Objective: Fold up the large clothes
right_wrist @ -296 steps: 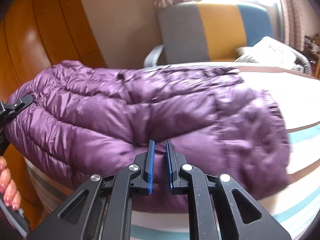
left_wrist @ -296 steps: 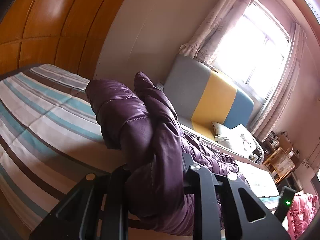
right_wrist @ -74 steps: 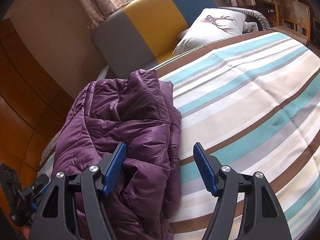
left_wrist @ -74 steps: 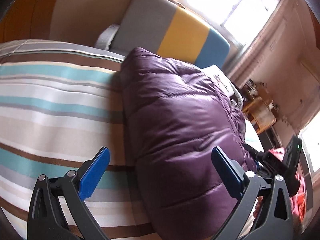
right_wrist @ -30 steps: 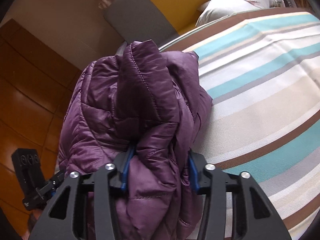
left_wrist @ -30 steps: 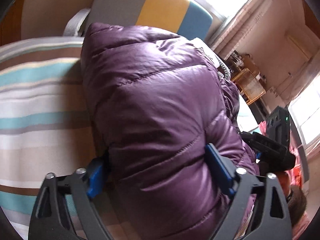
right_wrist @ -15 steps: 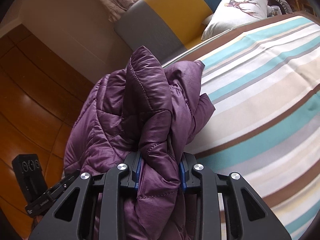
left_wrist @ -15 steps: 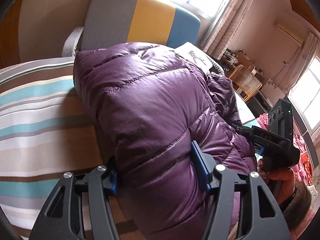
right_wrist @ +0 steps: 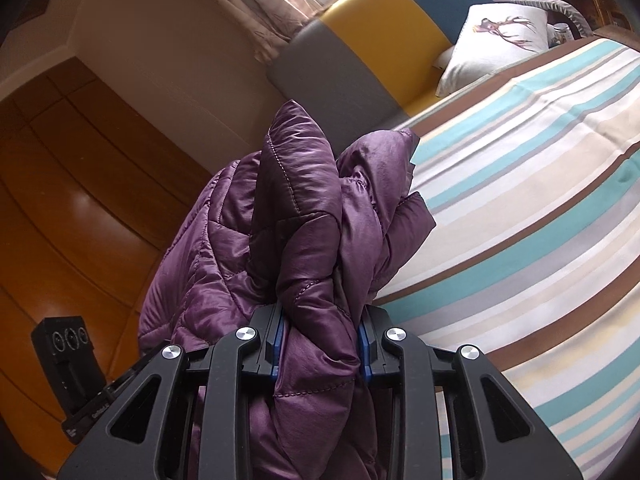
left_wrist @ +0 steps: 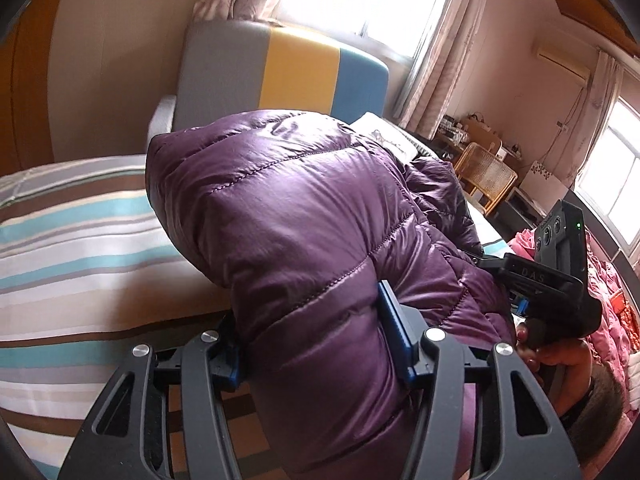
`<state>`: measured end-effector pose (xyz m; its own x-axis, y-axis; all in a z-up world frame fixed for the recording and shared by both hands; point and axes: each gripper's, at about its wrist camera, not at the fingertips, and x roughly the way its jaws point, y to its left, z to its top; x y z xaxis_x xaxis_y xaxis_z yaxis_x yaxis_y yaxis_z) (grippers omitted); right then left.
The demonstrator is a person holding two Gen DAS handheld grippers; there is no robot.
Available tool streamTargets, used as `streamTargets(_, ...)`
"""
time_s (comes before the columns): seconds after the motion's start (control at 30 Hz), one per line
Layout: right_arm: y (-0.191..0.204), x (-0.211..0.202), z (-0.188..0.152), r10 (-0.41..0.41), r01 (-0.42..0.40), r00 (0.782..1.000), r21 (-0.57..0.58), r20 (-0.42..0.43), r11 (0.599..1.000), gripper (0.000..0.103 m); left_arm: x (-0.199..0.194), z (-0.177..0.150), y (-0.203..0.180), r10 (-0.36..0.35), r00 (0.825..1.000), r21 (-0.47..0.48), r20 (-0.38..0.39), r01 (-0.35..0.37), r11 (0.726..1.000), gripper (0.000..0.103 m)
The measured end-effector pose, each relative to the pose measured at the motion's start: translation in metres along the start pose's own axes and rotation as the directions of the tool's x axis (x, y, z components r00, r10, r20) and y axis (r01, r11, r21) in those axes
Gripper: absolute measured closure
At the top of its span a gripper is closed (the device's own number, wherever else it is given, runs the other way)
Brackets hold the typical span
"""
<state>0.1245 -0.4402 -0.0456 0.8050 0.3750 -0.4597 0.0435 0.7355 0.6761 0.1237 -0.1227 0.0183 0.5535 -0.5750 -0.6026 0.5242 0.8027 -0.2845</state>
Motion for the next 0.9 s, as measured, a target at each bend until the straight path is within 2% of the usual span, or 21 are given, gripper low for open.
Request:
streamTargets(0.27,0.049,-0.004,-0.009,0.048,-0.046,0.998,-0.085,0.03,0.995,0.075,-0.056,-0.001,0.023,0.027,0.996,-0.02,0.08,-0.025,0.999,0.048)
streamTargets(0.5,0.085,0.014,-0.006,0.097,-0.092,0.995,-0.148,0.028,0.985,0.075,-0.096,-0.004,0.055,0.068,0.987,-0.043,0.142,-0.062,0.997,0.048)
streamTargets(0.67,0.107,0.049,-0.002,0.125,-0.122,0.992,-0.161,0.007,0.979,0.075,-0.111,-0.003,0.082,0.118,0.978,-0.048,0.172,-0.112,0.993,0.048)
streamTargets(0.9,0.118,0.097,-0.004,0.12,-0.124,0.992,-0.147,-0.035,0.981,0.075,-0.109,-0.002,0.133,0.151,0.976,-0.06,0.156,-0.143,0.988,0.048)
